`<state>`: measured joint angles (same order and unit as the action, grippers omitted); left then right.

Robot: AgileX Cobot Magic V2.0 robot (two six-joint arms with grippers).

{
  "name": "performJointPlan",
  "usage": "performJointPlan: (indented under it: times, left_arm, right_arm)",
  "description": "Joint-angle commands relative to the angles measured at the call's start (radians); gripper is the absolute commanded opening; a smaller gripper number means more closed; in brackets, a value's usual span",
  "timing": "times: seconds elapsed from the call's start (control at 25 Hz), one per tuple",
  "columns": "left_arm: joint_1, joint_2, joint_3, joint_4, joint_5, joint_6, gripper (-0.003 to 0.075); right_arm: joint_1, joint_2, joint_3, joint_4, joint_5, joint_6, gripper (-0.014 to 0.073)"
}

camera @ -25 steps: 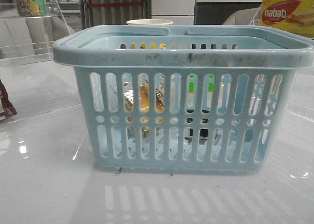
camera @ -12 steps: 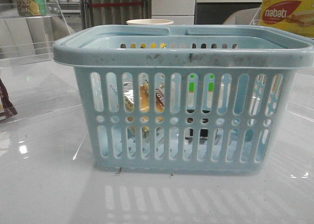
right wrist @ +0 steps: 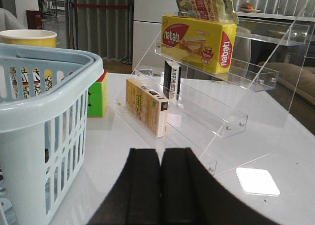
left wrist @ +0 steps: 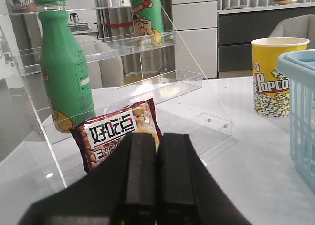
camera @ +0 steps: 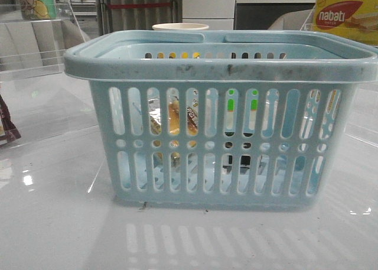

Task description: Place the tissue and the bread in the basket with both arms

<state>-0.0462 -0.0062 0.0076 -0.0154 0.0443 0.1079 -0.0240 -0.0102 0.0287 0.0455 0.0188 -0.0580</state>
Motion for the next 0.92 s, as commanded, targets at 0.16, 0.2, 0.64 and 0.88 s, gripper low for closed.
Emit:
performJointPlan:
  times: [0.16,0.2,0.64,0.88]
  left_arm:
    - [0.001,-0.017,-0.001,-0.009,-0.087,-0.009,0.009]
    - [0.001,-0.017,-0.001,-0.009,-0.087,-0.009,0.009]
    - [0.001,-0.017,-0.001,-0.009,-0.087,-0.009,0.009]
    - [0.001,-0.017,-0.001,-0.009,-0.087,-0.009,0.009]
  right_arm:
    - [-0.006,-0.018,0.001,-0.012,-0.099,0.011,0.0058]
    - [-0.006,-0.018,0.001,-0.012,-0.099,0.016,0.0058]
    - [-0.006,-0.018,0.001,-0.014,-0.096,0.023,0.0058]
    - [-0.006,-0.018,0.001,-0.014,-0.096,0.023,0.0058]
